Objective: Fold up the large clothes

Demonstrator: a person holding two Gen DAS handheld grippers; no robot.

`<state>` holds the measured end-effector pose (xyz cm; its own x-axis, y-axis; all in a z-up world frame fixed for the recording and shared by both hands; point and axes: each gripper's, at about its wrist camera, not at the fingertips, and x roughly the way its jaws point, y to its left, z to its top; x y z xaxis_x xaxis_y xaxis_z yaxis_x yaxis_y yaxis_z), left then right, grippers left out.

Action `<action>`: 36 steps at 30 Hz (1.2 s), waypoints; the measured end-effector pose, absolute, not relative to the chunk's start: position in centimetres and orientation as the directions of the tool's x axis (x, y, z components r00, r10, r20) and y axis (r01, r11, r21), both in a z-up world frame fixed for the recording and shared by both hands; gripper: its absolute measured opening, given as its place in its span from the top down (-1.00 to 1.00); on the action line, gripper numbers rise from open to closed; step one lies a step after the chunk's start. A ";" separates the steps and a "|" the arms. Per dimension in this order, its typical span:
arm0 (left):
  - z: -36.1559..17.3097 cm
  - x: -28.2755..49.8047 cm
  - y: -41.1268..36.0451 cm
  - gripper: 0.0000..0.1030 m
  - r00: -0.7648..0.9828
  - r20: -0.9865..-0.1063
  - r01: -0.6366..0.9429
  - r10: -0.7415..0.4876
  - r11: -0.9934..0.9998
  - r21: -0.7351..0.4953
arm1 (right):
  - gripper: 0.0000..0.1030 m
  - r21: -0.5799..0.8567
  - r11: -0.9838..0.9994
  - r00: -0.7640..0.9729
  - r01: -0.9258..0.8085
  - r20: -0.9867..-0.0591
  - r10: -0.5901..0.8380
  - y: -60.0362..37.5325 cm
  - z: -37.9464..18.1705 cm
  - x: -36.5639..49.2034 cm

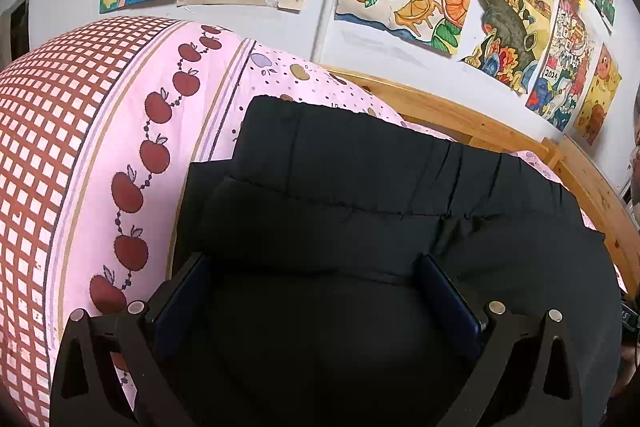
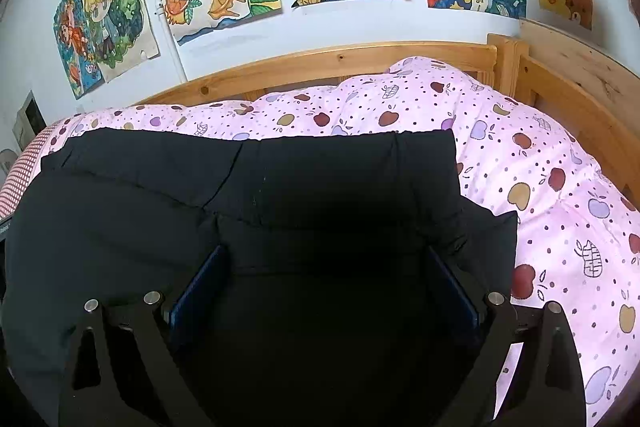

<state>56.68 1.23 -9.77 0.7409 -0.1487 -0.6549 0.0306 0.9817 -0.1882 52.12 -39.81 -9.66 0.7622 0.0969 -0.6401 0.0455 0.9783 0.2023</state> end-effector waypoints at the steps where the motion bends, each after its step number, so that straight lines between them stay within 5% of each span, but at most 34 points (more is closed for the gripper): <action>1: -9.8 56.7 1.2 -1.00 0.741 -0.655 0.031 -0.148 0.982 -0.187 | -0.86 0.203 0.978 0.763 0.046 -0.639 0.097 -39.8 -9.7 52.1; 36: -10.6 56.7 0.7 -1.00 0.757 -0.642 0.027 -0.122 0.988 -0.155 | -0.88 0.157 0.984 0.791 0.084 -0.612 0.030 -39.3 -9.9 51.2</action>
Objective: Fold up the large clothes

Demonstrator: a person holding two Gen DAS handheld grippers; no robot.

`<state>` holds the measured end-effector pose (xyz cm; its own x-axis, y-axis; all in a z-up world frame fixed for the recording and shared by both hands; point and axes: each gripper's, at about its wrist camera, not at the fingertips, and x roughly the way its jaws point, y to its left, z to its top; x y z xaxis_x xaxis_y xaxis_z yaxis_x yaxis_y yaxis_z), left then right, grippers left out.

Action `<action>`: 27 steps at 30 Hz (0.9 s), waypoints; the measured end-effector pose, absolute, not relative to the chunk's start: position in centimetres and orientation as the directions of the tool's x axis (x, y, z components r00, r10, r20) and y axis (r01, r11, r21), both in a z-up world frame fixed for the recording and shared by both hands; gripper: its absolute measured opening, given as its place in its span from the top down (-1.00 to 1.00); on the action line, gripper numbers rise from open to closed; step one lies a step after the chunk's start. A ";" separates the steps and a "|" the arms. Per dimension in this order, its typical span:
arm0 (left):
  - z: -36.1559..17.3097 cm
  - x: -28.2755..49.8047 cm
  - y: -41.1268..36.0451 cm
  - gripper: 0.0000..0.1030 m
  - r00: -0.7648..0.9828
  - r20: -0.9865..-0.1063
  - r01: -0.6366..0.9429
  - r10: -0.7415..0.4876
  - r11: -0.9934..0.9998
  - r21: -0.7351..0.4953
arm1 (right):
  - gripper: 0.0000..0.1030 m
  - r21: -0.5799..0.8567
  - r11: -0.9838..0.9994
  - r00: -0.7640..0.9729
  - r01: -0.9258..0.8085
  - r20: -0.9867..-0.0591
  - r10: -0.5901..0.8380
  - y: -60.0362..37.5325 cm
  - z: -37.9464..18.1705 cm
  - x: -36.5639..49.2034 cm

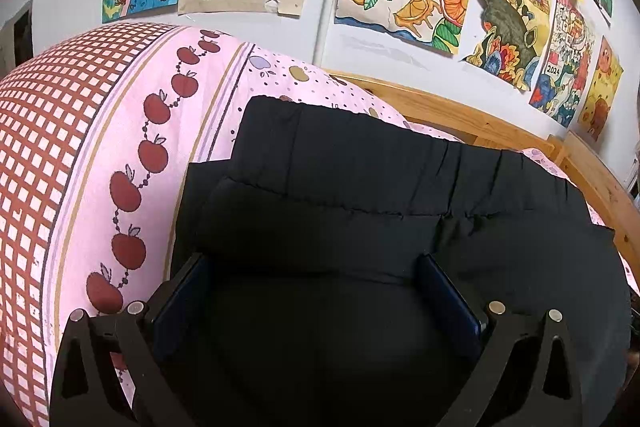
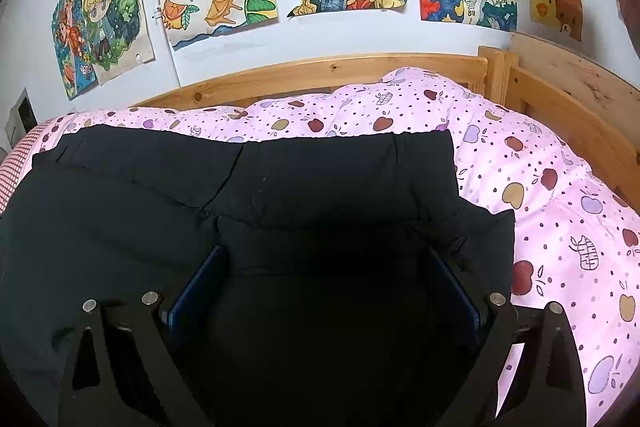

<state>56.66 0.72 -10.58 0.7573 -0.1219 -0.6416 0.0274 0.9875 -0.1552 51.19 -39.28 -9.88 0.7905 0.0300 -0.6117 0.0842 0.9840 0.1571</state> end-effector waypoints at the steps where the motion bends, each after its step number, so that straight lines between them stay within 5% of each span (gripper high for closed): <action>1: -10.6 56.8 0.8 -1.00 0.758 -0.642 0.027 -0.120 0.988 -0.153 | -0.88 0.156 0.984 0.791 0.085 -0.612 0.029 -39.2 -9.9 51.2; 12: -10.2 56.2 0.8 -1.00 0.772 -0.626 0.026 -0.105 0.991 -0.133 | -0.90 0.075 0.990 0.786 0.121 -0.616 -0.049 -38.5 -8.6 50.6; 16: -8.1 54.4 0.6 -1.00 0.796 -0.604 0.003 -0.039 0.998 -0.060 | -0.90 0.030 0.987 0.816 0.159 -0.567 -0.114 -38.1 -5.8 48.1; 27: -4.2 49.5 1.0 -1.00 0.854 -0.519 0.000 0.038 0.997 0.073 | -0.92 0.036 0.979 0.780 0.202 -0.610 -0.139 -41.0 -2.2 44.8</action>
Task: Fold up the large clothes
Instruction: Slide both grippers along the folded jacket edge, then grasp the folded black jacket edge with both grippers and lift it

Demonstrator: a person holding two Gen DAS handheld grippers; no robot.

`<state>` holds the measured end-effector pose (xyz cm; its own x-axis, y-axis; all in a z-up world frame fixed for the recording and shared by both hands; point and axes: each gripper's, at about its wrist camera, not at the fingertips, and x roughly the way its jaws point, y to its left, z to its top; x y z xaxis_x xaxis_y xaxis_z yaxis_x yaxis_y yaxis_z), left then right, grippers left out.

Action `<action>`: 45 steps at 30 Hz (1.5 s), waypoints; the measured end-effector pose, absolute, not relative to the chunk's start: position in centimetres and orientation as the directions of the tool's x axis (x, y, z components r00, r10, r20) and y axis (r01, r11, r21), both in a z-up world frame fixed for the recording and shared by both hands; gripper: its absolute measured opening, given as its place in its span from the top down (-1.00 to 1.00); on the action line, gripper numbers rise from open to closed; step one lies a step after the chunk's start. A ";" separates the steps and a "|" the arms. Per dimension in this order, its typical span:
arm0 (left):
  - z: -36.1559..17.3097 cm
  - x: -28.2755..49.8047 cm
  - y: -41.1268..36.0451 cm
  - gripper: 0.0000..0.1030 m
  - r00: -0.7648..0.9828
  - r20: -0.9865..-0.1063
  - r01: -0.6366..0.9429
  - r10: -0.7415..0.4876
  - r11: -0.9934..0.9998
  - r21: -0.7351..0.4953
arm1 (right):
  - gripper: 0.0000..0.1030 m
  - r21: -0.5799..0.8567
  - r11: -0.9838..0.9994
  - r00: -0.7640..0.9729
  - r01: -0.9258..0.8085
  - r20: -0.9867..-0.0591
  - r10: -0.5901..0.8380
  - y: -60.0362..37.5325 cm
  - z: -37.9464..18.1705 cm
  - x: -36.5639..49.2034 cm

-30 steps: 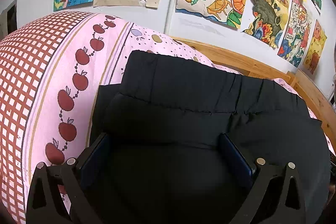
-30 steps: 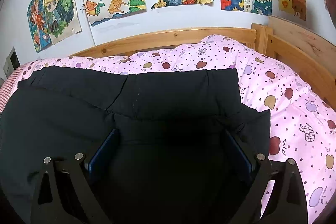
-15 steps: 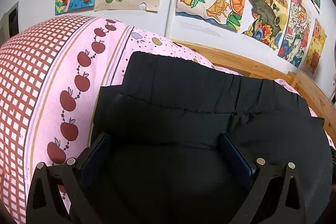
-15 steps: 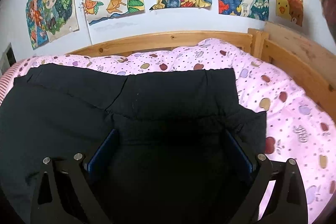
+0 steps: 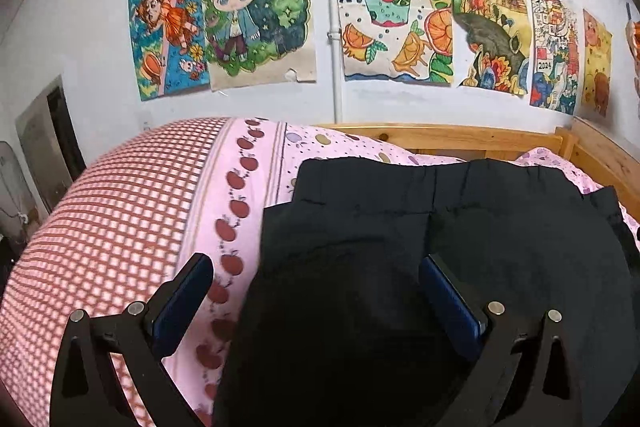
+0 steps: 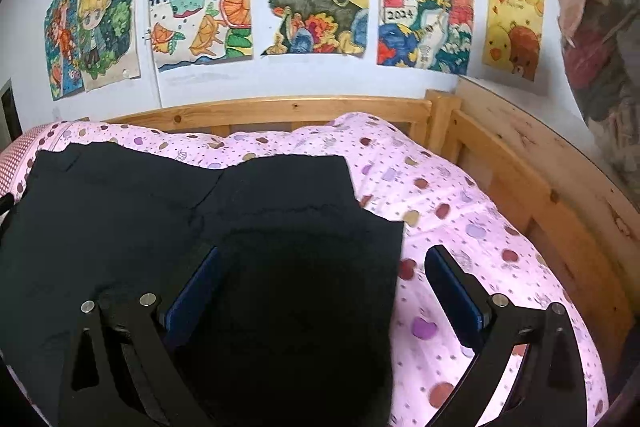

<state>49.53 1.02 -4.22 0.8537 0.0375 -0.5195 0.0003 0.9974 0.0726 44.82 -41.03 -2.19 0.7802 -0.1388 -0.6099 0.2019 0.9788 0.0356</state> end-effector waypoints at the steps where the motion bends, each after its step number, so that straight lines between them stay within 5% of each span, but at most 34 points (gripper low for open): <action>1: -4.1 49.1 1.2 -1.00 0.854 -0.519 0.002 0.038 0.997 0.077 | -0.92 0.041 0.976 0.772 0.214 -0.619 -0.143 -41.4 -2.1 44.6; 7: -3.3 47.5 2.5 -1.00 0.854 -0.520 0.010 0.033 0.997 0.079 | -0.93 0.036 0.973 0.744 0.227 -0.651 -0.149 -41.8 -2.3 43.8; 13: -6.8 48.4 4.1 -1.00 0.767 -0.642 0.082 -0.018 0.994 0.071 | -0.93 0.040 0.972 0.699 0.232 -0.702 -0.138 -42.6 -5.2 43.3; 19: -9.9 50.2 8.5 -1.00 0.683 -0.672 0.162 -0.286 0.957 -0.242 | -0.97 0.125 0.965 0.674 0.232 -0.736 -0.067 -43.9 -8.6 44.3; 24: -11.1 52.3 8.3 -1.00 0.608 -0.681 0.260 -0.409 0.912 -0.317 | -0.98 0.248 0.949 0.659 0.193 -0.749 0.062 -44.9 -10.3 45.7; 30: -13.3 52.7 8.4 -1.00 0.537 -0.641 0.343 -0.548 0.837 -0.427 | -0.98 0.403 0.904 0.721 0.143 -0.668 0.183 -45.7 -13.3 44.5; 45: -14.1 51.1 8.4 -1.00 0.500 -0.551 0.461 -0.668 0.744 -0.484 | -0.98 0.555 0.824 0.712 -0.113 -0.533 0.456 -44.4 -14.4 44.2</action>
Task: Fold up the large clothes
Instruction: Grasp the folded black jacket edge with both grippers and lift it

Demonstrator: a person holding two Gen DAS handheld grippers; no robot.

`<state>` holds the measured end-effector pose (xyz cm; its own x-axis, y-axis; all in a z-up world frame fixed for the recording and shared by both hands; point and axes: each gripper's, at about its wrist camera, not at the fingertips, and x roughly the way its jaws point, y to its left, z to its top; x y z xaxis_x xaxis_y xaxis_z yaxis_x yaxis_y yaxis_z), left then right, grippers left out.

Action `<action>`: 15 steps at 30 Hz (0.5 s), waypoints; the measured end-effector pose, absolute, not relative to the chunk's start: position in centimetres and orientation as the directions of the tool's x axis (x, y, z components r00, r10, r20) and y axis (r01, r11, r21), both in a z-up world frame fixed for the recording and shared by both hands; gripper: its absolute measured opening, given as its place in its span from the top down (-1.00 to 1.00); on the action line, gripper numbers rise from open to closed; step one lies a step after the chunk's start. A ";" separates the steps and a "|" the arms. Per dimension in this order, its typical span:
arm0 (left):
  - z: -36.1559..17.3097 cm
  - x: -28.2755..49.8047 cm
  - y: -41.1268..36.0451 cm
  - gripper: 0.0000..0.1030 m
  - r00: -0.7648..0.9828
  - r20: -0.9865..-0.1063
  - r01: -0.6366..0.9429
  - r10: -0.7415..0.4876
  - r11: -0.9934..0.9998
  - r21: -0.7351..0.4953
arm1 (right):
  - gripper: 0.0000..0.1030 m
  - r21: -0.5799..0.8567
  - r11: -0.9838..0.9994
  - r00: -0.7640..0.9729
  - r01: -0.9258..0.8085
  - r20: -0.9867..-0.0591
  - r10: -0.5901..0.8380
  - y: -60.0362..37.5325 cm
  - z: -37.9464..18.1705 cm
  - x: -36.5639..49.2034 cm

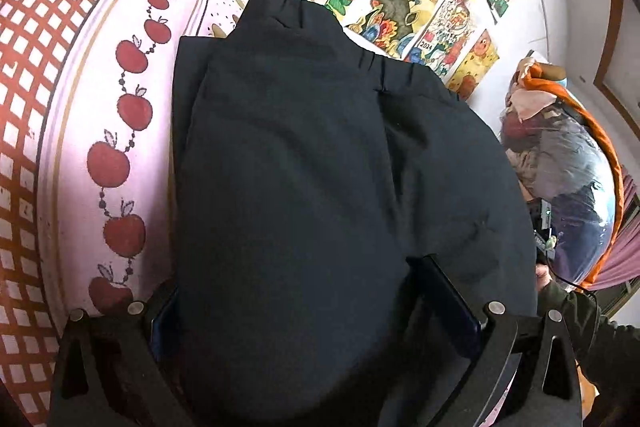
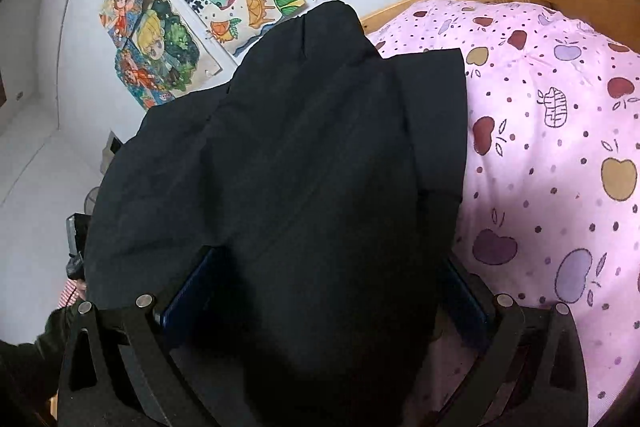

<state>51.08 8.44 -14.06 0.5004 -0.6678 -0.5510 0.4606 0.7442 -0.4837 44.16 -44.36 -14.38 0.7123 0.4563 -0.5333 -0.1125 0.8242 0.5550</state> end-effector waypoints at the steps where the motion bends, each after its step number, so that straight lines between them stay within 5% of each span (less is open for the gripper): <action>1: -14.1 51.1 8.4 -1.00 0.501 -0.554 0.459 -0.666 0.746 -0.482 | -0.98 0.547 0.830 0.713 -0.106 -0.540 0.447 -44.2 -14.5 44.3; 15: -14.9 50.9 8.9 -1.00 0.518 -0.536 0.477 -0.667 0.745 -0.466 | -0.98 0.543 0.835 0.743 -0.086 -0.523 0.417 -44.4 -15.3 44.7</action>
